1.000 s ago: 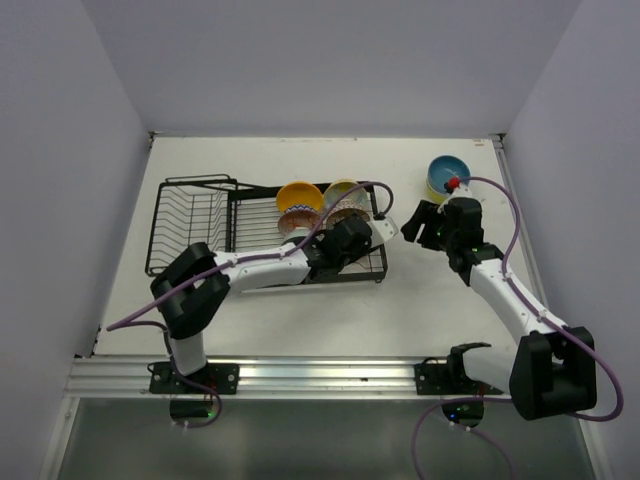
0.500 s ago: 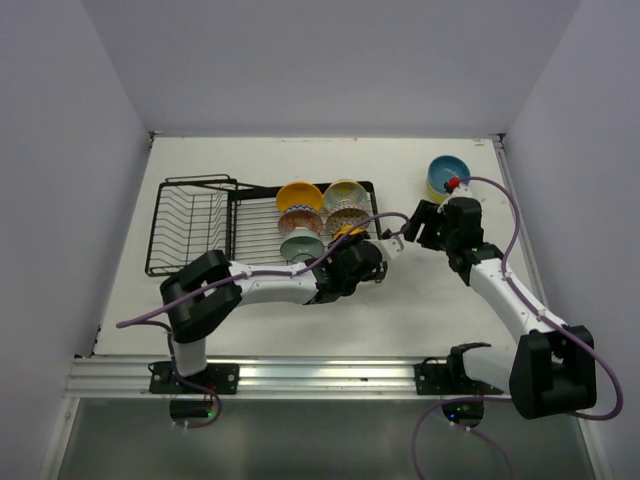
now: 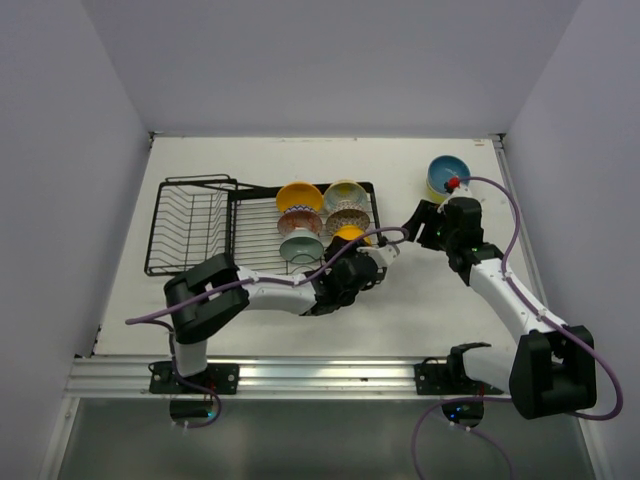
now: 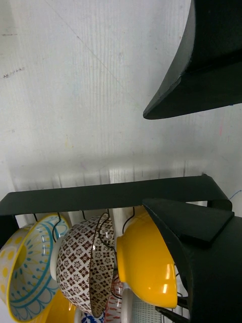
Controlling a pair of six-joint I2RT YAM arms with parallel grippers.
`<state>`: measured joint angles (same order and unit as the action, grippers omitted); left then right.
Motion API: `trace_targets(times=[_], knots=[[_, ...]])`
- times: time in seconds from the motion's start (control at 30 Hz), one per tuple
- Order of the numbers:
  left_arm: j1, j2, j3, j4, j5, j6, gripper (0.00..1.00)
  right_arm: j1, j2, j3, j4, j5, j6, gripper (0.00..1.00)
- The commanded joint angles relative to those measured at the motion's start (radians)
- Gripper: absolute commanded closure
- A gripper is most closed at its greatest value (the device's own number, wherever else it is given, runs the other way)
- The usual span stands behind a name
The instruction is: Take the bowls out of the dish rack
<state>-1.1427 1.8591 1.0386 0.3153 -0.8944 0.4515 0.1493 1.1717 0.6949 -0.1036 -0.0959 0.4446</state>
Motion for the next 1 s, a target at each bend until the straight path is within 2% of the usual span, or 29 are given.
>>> trace_targets(times=[0.0,0.3,0.6,0.67,0.8,0.97], knots=[[-0.018,-0.027,-0.026,0.168,-0.086,0.041,1.00,-0.007,0.005,-0.011,0.042,0.005,0.008,0.33],[-0.046,-0.044,-0.091,0.435,-0.176,0.220,1.00,-0.007,0.005,-0.011,0.041,0.009,0.008,0.33],[-0.057,-0.021,-0.115,0.565,-0.204,0.325,1.00,-0.007,0.005,-0.011,0.042,0.007,0.008,0.32],[-0.060,-0.023,-0.108,0.564,-0.204,0.323,1.00,-0.008,0.008,-0.009,0.042,0.008,0.008,0.33],[-0.061,-0.040,-0.058,0.411,-0.183,0.244,1.00,-0.007,0.008,-0.009,0.042,0.005,0.008,0.32],[-0.060,-0.069,-0.022,0.337,-0.181,0.184,1.00,-0.008,0.006,-0.008,0.039,0.005,0.006,0.32]])
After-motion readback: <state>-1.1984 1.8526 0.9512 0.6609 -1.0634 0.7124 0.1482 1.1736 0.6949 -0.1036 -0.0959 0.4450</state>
